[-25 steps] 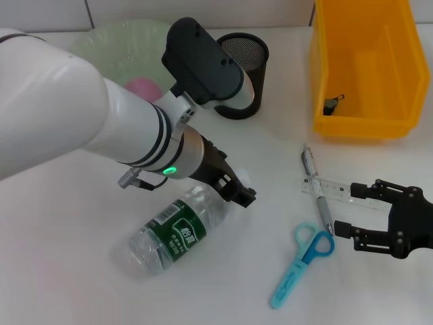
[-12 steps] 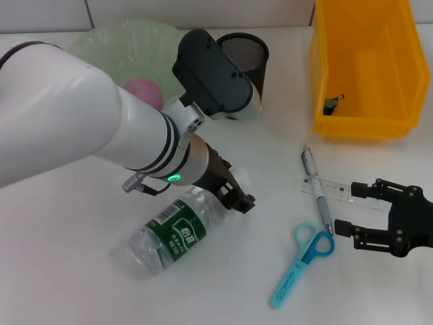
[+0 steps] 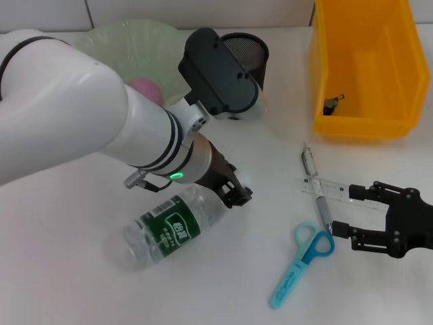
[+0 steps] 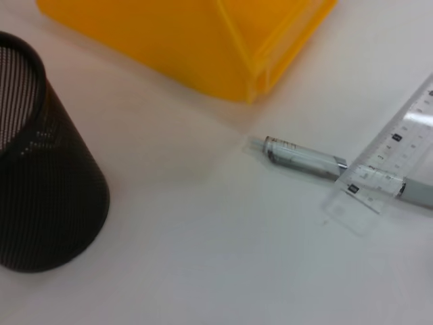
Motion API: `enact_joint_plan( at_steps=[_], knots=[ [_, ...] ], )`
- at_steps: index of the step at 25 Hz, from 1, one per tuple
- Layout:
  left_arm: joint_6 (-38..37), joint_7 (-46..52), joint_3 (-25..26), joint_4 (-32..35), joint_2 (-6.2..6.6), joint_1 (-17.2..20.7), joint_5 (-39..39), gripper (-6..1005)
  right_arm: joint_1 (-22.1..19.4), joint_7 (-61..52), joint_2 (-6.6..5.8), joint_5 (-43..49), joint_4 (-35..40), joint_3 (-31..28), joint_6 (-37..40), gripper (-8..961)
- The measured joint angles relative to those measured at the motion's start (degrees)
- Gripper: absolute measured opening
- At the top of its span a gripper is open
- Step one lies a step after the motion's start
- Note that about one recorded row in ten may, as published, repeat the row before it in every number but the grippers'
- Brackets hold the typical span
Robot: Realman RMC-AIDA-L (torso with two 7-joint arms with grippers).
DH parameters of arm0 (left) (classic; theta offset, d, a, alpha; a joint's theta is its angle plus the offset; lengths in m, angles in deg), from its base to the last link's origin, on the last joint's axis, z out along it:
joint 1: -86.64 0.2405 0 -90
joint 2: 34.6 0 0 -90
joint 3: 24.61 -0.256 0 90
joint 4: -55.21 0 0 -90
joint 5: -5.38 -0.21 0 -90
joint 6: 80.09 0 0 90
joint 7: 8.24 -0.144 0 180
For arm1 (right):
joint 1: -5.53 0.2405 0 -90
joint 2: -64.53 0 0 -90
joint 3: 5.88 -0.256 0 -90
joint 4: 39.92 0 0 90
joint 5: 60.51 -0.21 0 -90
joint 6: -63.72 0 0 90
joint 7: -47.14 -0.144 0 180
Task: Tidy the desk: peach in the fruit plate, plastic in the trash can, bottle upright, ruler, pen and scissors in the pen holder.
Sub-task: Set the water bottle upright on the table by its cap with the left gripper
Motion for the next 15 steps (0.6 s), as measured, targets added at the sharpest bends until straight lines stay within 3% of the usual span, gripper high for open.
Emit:
enact_joint_plan(
  at_steps=[10, 15],
  knots=[
    [-1.8, -1.8, -0.6, 5.7, 0.03, 2.1, -0.8, 448, -0.1, -0.5, -0.03, 0.0, 0.1, -0.2, 0.0, 818],
    [-2.6, -3.6, 1.3, 11.7, 0.38, 6.5, -1.7, 448, -0.1, -0.9, -0.03, 0.0, 0.4, -0.2, 0.0, 818]
  ],
)
